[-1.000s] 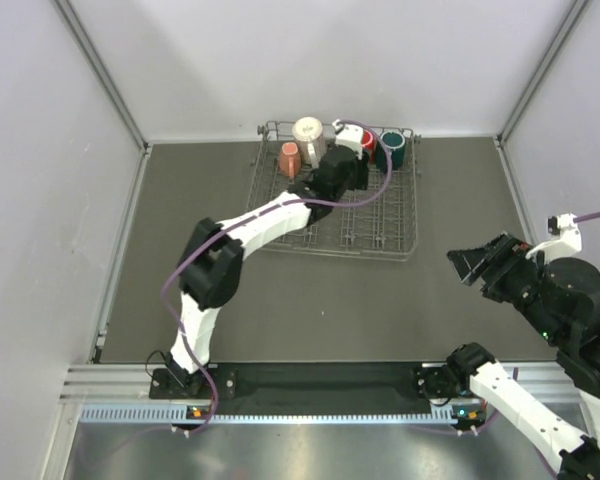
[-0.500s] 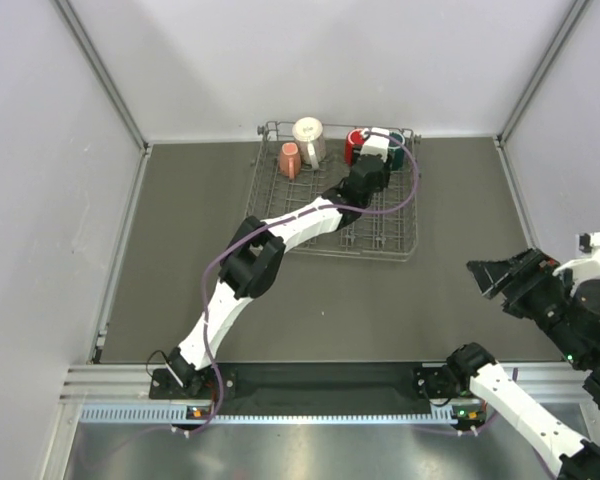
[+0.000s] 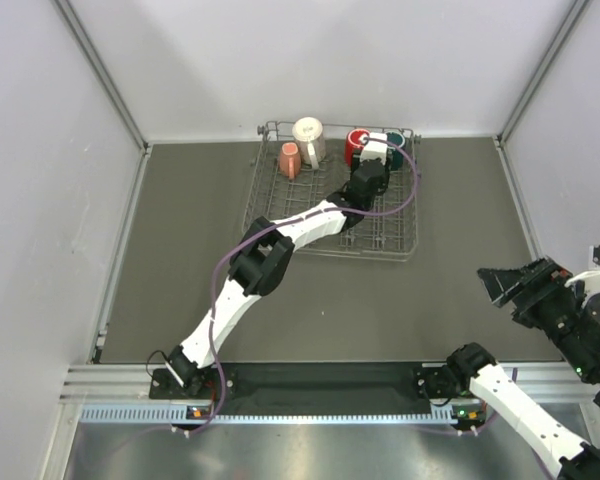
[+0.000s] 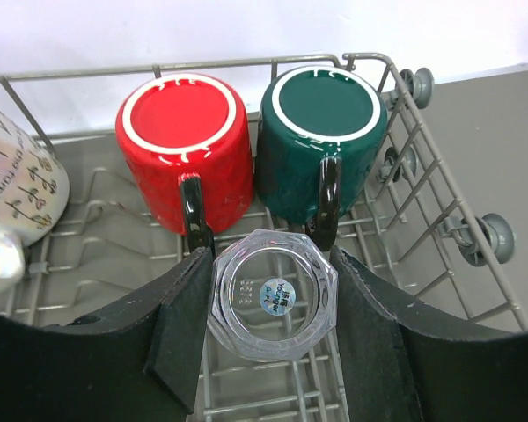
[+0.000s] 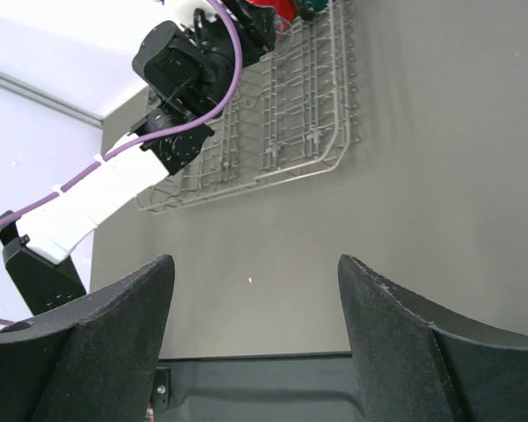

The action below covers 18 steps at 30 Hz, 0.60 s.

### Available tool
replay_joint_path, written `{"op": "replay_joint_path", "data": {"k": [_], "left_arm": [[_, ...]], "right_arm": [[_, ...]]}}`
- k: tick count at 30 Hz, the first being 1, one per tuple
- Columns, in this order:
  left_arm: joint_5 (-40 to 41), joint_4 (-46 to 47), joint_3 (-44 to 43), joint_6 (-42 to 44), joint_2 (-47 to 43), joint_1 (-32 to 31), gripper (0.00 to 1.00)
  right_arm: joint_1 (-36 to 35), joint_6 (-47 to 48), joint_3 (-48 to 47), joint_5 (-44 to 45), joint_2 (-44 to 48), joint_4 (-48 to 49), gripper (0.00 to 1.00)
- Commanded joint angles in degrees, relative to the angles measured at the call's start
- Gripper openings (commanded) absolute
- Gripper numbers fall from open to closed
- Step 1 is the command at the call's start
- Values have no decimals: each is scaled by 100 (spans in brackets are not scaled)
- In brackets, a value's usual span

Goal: Load the cups into the dish rack

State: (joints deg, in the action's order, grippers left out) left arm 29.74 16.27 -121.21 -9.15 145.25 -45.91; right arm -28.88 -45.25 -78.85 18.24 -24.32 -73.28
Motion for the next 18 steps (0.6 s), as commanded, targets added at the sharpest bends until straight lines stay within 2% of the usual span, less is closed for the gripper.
{"op": "replay_joint_path", "data": {"k": [1,18], "left_arm": [[155,526,-245,-166,73,3,0],[146,772,-658,-184,609,56,0]], "right_arm": [[-91,-71,-183,224,67,-239,75],[-109,-115,-228,118,146,-363,76]]}}
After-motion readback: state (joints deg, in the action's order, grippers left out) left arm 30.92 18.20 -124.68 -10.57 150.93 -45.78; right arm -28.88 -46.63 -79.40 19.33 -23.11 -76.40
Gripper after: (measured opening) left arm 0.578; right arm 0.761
